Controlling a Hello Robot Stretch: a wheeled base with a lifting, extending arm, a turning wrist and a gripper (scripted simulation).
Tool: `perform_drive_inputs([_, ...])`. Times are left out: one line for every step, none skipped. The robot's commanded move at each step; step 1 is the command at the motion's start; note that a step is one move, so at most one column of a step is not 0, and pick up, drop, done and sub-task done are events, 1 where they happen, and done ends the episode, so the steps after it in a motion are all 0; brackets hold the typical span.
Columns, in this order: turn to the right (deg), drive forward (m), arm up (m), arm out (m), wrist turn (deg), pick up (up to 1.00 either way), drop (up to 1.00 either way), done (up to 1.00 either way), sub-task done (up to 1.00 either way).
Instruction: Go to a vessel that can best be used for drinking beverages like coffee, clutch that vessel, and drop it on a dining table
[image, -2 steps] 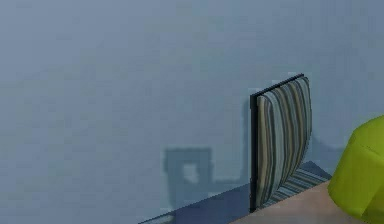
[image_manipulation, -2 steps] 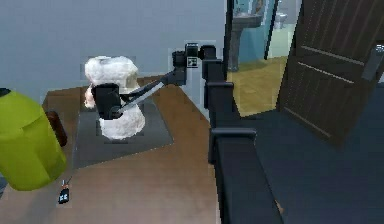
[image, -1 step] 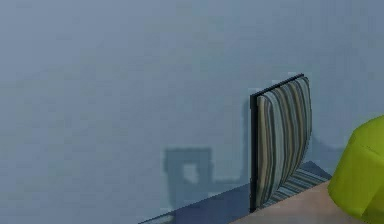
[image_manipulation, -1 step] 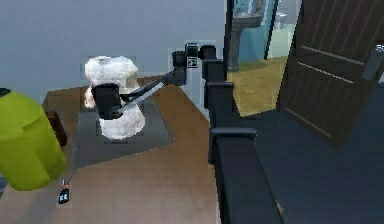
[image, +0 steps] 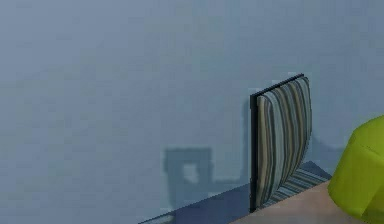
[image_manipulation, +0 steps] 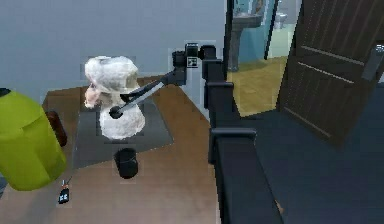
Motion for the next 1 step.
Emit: perform_drive_inputs([0.0, 0.00, 0.02, 0.00, 0.0, 0.00, 0.00, 0.00, 0.00])
